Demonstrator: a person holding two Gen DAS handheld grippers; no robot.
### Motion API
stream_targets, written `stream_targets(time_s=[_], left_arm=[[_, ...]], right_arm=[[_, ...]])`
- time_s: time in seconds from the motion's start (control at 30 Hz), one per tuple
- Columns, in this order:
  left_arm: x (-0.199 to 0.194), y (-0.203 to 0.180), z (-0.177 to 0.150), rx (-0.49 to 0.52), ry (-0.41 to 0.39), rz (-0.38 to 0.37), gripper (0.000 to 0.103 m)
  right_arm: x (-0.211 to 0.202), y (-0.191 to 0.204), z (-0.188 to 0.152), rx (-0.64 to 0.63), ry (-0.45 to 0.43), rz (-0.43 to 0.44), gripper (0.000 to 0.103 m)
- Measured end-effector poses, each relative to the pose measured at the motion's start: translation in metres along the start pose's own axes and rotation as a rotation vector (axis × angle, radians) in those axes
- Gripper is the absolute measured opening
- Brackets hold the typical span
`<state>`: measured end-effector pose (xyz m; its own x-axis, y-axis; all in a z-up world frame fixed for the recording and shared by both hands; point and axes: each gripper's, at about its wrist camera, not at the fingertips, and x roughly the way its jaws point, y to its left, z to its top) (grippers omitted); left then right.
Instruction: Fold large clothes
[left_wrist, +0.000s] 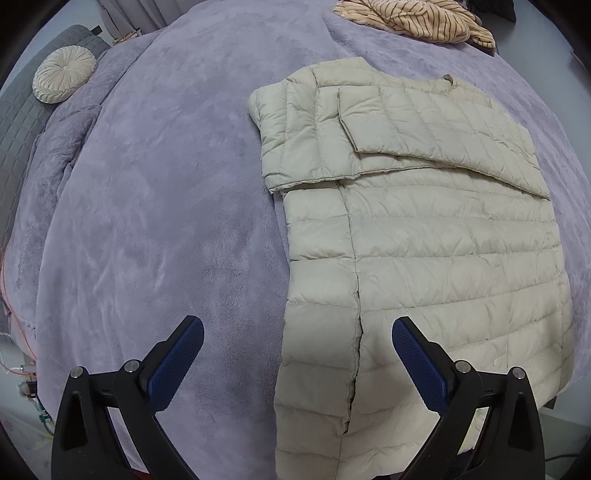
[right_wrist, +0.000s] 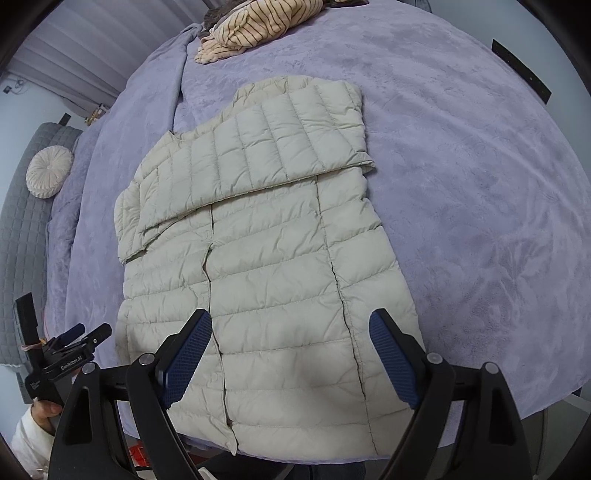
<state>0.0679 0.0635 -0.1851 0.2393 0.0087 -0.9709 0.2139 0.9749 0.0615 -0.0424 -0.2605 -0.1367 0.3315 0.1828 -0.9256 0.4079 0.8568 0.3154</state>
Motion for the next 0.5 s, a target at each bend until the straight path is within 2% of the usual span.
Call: stream_targets(time_s=[0.1,0.2,0.37,0.5], left_arm=[[0.004,0.006,-0.008,0.022,0.020,-0.042,0.102],[0.010,0.013,-0.019,0.029,0.054,-0.128,0.102],[0.030,0.026,-0.042,0.042,0.147,-0.252,0.102],[0.041,0.031,-0.056,0.043,0.212,-0.369,0.102]], right_arm=[[-0.001,-0.007,-0.002,0.010,0.007,-0.001,0.089],[0.000,-0.016,-0.005,0.015,0.029,-0.006,0.089],[0.013,-0.042,-0.018,0.045,0.131,0.008,0.089],[0.024,-0.075,-0.036,0.124,0.185,0.003,0.089]])
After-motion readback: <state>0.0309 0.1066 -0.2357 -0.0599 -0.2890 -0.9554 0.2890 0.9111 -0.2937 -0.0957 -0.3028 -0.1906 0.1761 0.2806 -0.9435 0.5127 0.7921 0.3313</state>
